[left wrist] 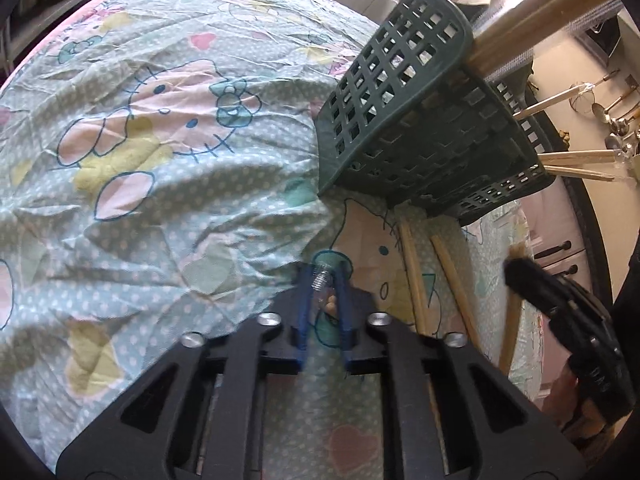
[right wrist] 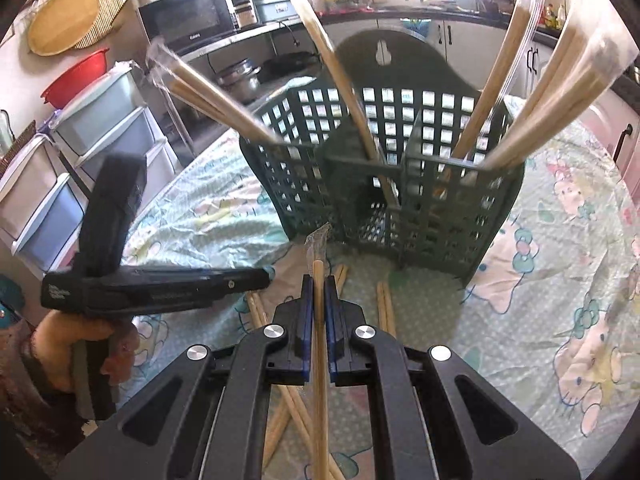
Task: Organize utensils
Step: 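Close the left tool on a chopstick while the right tool grasps another chopstick, then raise the left tool's chopstick over the caddy while the right tool carries its chopstick there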
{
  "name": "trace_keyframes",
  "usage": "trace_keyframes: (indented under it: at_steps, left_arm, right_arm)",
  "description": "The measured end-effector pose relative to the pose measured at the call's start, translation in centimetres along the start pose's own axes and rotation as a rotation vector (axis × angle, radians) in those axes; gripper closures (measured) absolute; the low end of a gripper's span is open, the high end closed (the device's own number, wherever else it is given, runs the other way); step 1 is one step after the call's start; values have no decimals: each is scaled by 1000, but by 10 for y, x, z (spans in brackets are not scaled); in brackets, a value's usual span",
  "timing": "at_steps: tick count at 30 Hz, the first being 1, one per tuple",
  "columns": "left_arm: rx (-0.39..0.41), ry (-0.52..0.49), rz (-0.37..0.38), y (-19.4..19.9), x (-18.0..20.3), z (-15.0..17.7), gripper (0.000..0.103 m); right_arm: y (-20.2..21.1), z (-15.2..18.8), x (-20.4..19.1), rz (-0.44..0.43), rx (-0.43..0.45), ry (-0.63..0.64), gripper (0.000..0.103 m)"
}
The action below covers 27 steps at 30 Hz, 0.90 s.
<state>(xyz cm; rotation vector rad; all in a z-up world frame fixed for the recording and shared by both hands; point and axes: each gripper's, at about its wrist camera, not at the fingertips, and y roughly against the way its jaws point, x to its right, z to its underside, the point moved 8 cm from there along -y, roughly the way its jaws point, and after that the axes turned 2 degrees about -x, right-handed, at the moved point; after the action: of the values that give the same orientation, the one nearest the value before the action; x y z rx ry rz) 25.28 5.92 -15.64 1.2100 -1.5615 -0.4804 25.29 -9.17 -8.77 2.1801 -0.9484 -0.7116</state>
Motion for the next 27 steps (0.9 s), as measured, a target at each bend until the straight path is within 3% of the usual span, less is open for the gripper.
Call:
trace_keyframes:
  at_steps: [13, 27]
  left_arm:
    - [174, -60, 169, 70, 29, -8, 102]
    - [282, -229, 255, 127, 117, -18, 102]
  right_arm:
    - [42, -18, 4, -2, 96, -10, 97]
    - [77, -27, 9, 12, 179, -26, 97]
